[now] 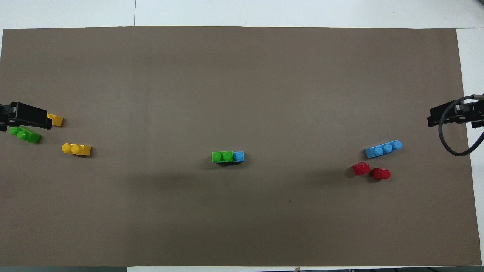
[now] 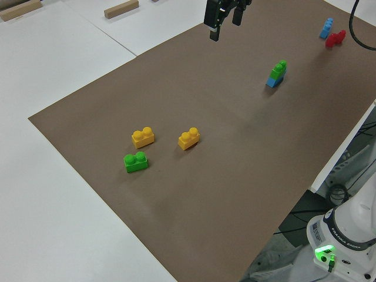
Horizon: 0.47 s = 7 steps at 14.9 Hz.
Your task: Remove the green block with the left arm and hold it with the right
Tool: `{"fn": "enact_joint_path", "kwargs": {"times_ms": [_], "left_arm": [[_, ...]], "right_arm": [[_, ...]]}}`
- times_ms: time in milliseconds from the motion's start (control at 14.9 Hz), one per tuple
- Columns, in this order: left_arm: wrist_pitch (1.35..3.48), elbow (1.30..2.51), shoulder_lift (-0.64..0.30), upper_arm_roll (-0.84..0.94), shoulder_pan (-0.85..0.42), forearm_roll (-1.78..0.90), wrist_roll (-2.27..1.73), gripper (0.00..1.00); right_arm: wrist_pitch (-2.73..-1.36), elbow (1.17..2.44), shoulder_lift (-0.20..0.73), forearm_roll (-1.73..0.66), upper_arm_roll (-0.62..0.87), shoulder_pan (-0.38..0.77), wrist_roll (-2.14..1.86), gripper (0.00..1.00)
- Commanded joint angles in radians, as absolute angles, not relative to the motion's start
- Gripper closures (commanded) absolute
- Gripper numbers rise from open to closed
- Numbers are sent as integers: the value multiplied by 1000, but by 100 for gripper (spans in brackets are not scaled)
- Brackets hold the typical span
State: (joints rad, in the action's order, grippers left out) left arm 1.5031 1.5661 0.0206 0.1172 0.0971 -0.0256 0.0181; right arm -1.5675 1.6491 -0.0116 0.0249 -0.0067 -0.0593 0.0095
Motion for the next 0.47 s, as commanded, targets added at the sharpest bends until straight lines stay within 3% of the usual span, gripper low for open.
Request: {"fn": "enact_joint_path", "kwargs": {"times_ms": [0, 404], "left_arm": [[1500, 1592, 44, 117, 100, -32, 26, 0], [1508, 1594, 46, 117, 104, -32, 20, 0]], "right_arm": [[-1549, 1643, -11, 40, 6, -75, -8, 0], [-1559, 1641, -11, 29, 6, -77, -14, 0]]}}
